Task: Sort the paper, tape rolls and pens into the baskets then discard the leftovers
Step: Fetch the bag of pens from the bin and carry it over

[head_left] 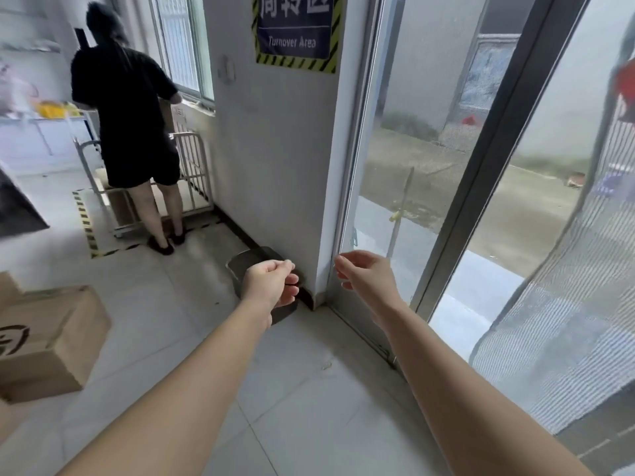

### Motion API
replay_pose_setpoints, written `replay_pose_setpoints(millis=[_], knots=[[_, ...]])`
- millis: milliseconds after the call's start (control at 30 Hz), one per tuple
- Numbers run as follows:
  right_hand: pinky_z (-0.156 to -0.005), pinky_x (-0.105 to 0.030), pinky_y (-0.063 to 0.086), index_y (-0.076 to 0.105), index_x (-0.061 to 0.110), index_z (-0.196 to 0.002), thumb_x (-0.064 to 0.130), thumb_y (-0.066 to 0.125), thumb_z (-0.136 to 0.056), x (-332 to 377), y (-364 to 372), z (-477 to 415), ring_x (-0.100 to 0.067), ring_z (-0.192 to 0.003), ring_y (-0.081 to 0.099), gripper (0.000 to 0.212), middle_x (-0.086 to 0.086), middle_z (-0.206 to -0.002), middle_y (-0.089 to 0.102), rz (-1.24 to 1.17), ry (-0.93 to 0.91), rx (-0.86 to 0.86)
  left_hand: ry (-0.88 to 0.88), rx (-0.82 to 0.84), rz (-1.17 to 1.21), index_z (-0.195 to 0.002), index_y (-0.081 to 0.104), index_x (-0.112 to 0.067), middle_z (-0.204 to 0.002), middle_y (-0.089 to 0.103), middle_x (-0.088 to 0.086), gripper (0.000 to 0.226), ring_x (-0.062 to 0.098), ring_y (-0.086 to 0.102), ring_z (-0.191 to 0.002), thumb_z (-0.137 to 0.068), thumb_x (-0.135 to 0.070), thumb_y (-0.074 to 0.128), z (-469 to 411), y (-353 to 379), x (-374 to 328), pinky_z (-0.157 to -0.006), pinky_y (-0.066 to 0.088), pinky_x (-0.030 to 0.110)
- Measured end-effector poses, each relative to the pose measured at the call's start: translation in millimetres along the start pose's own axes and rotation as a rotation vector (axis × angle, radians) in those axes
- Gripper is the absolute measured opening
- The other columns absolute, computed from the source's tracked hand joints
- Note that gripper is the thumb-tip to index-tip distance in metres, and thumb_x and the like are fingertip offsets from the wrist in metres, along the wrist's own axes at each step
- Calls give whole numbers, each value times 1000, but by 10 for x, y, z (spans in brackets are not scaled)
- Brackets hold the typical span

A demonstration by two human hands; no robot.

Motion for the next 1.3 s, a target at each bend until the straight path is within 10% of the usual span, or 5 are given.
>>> replay_pose_setpoints(millis=[1300], knots=[[-74,-35,57,72,22,-86,28,64,-88,-863,2718,-5827,-16,-76,66,10,1,-80,71,157,83,298,-207,-265,-36,-96,62,-9,-73,60,5,13,17,55,-57,-96,-17,52,-5964,-191,-196,-54,50,27]])
Point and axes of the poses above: each hand's wrist, its own z-axis away from the middle knuckle, its own y-axis out of the palm, x = y × z, the point moved 4 cm from there along -z, towards the middle knuckle
